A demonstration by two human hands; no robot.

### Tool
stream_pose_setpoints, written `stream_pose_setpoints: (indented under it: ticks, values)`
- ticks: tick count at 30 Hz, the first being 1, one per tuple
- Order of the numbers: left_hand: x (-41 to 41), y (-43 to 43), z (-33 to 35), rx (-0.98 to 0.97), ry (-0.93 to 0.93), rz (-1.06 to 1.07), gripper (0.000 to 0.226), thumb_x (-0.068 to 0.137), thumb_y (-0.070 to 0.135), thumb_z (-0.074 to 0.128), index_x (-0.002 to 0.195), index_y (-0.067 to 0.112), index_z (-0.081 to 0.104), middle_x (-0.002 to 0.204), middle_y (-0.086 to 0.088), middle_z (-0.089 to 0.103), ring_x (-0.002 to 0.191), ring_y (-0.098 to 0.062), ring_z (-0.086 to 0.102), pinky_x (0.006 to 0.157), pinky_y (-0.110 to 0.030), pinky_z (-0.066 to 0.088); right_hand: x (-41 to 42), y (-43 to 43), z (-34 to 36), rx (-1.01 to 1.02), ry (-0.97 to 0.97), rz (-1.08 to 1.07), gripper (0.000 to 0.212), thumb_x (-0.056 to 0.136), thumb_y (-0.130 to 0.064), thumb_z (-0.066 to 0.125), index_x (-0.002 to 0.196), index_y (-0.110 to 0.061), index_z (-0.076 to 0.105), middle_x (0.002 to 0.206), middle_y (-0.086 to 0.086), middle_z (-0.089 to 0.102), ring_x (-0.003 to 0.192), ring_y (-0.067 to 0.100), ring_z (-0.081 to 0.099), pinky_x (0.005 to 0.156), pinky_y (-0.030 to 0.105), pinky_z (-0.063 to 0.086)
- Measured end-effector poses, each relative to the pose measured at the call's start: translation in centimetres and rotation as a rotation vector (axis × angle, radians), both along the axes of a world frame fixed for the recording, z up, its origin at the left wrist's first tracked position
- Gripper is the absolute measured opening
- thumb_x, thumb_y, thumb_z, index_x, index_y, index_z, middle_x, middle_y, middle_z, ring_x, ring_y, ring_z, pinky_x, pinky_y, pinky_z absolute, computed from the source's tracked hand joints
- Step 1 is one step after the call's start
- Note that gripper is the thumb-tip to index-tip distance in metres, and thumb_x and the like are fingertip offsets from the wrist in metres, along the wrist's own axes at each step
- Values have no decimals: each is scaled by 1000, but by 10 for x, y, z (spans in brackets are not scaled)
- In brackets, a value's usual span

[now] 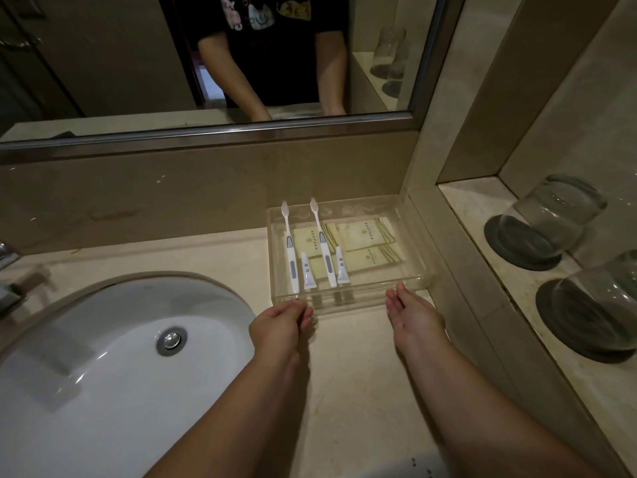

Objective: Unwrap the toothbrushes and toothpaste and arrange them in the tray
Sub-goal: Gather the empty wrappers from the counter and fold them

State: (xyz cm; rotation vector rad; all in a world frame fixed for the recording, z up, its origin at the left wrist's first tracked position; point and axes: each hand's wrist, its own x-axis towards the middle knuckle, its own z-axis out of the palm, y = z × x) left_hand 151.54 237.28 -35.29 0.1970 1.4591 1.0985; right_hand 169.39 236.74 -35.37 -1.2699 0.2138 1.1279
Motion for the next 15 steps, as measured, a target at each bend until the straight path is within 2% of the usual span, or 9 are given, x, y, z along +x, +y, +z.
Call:
stream_pose_setpoints:
  ticks: [2, 6, 9, 15]
  values:
    - [0, 2, 0, 1, -10, 9, 15, 76, 2, 73, 89, -3, 70, 87, -23, 72, 74, -24, 69, 83, -39, 57, 0, 0, -1, 1, 3, 4, 9, 82, 2, 65, 89, 4, 60, 81, 14, 64, 71, 16, 66, 57, 21, 52]
    - [0, 3, -2, -3, -1, 0, 13, 75, 2, 74, 87, -3, 71, 81, -20, 72, 69, -22, 69, 81, -37, 57, 1, 2, -2, -7, -2, -1, 10, 82, 0, 65, 90, 3, 60, 81, 14, 64, 71, 15, 67, 54, 19, 53]
    - [0, 5, -5, -15, 17, -29, 11, 75, 5, 74, 83, -1, 72, 72, -17, 71, 63, -23, 65, 81, -39, 57, 1, 3, -3, -9, -1, -5, 6, 83, 0, 64, 82, 1, 58, 80, 14, 64, 70, 15, 66, 48, 18, 53]
    - [-1, 6, -8, -22, 26, -41, 5, 74, 7, 75, 75, 2, 73, 63, -13, 71, 56, -20, 63, 69, -33, 57, 0, 2, -1, -19, -7, 7, 6, 83, -2, 64, 82, 0, 59, 80, 13, 64, 70, 14, 66, 52, 18, 53]
